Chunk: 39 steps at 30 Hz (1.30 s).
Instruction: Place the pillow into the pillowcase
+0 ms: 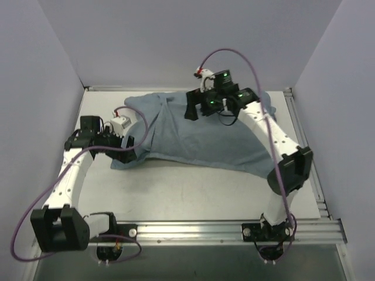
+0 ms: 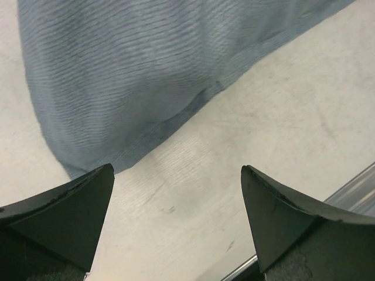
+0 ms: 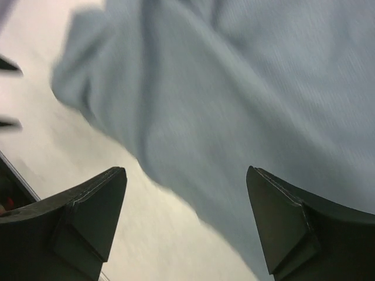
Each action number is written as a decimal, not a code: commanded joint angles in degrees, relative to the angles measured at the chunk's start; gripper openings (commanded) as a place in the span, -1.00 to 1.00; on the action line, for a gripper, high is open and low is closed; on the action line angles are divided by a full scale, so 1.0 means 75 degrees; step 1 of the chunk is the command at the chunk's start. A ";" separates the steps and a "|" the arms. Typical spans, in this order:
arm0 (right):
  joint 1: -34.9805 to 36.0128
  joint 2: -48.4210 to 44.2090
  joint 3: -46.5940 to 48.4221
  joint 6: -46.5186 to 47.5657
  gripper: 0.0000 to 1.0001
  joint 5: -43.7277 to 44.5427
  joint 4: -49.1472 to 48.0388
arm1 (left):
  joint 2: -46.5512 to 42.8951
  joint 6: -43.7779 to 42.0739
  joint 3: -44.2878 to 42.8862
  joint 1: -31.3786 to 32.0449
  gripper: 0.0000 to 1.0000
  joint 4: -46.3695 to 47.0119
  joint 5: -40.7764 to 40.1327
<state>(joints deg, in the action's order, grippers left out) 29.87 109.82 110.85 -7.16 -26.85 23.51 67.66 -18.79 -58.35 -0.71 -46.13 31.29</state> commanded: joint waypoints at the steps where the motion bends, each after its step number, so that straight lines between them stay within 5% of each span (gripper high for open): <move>1: -0.0652 -0.2521 -0.1779 0.2170 0.72 0.0824 0.1691 | 0.0318 -0.1149 -0.0386 -0.0361 0.95 0.0009 -0.0457; 4: -0.1470 -0.3929 -0.3572 0.2922 0.58 0.1422 0.2420 | 0.0810 -0.1176 -0.1240 -0.0444 0.92 0.0022 0.0558; 7: -0.2035 -0.4622 -0.4372 0.3052 0.30 0.1529 0.2876 | 0.1454 -0.0406 -0.2705 -0.0141 0.52 0.0103 0.1523; 8: -0.2350 -0.4716 -0.4489 0.3064 0.25 0.1402 0.2947 | 0.1676 -0.0262 -0.3196 0.0023 0.24 0.0127 0.1558; 12: -0.2705 -0.4285 -0.5087 0.3157 0.15 0.0921 0.2901 | 0.2660 -0.0237 -0.2711 0.1299 -0.07 0.0513 0.0729; 15: -0.3032 -0.3594 -0.5615 0.3286 0.15 0.0955 0.2410 | 0.3959 -0.0249 -0.2195 0.1267 -0.31 0.0514 0.0142; 20: -0.3829 -0.1722 -0.5184 0.3275 0.16 0.1178 0.1987 | 0.5157 -0.0601 -0.2309 0.0986 -0.41 0.0339 -0.1741; 23: -0.4368 -0.1435 -0.4843 0.3438 0.15 0.1097 0.2278 | 0.5276 -0.0507 -0.2965 0.0508 -0.01 0.0034 -0.1654; 26: -0.4953 -0.2263 -0.4690 0.3719 0.43 0.0710 0.2734 | 0.4400 -0.0787 -0.3305 0.0143 0.47 -0.0421 -0.0424; 29: -0.5597 -0.3259 -0.4923 0.4199 0.73 0.0603 0.3133 | 0.3263 -0.1291 -0.2934 -0.0373 0.73 -0.0716 0.0082; 34: -0.6150 -0.3990 -0.5987 0.5522 0.87 0.1072 0.3557 | 0.2628 -0.2532 -0.2265 -0.1322 0.81 -0.1560 -0.0045; 39: -0.6291 -0.3453 -0.6658 0.5397 1.00 0.1318 0.3078 | 0.3479 -0.2979 -0.2029 -0.1628 0.95 -0.1420 -0.0667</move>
<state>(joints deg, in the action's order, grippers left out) -16.91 79.18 64.18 31.48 -19.18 45.08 87.83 -35.81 -75.02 -12.19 -54.33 28.56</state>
